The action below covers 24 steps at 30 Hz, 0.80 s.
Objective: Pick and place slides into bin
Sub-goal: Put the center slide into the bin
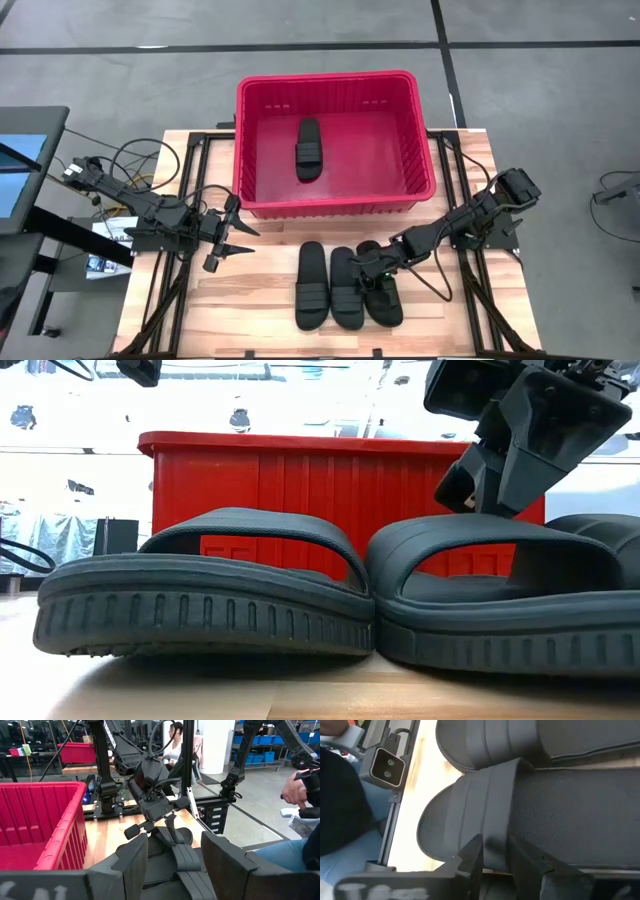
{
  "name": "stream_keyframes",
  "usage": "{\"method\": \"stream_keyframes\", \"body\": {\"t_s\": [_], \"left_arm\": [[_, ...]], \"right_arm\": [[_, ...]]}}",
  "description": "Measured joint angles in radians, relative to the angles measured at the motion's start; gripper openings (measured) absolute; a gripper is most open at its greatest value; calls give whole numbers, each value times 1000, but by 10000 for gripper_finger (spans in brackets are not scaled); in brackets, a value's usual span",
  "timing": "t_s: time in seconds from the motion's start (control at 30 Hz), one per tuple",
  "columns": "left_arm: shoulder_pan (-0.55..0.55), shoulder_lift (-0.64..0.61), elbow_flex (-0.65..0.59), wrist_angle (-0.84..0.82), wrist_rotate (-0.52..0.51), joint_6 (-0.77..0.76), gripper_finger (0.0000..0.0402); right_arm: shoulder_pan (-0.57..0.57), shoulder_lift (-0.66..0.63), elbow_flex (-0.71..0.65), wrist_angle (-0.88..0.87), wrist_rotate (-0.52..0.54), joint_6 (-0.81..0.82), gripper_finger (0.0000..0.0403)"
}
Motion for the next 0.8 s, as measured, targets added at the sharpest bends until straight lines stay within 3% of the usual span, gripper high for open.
{"method": "stream_keyframes", "body": {"t_s": [0.3,0.8], "left_arm": [[0,0,0,0,0,-1,176],[0,0,0,0,0,-5,176]], "right_arm": [[-6,27,2,22,-32,-8,10],[-3,15,22,-17,-19,-26,1]]}}
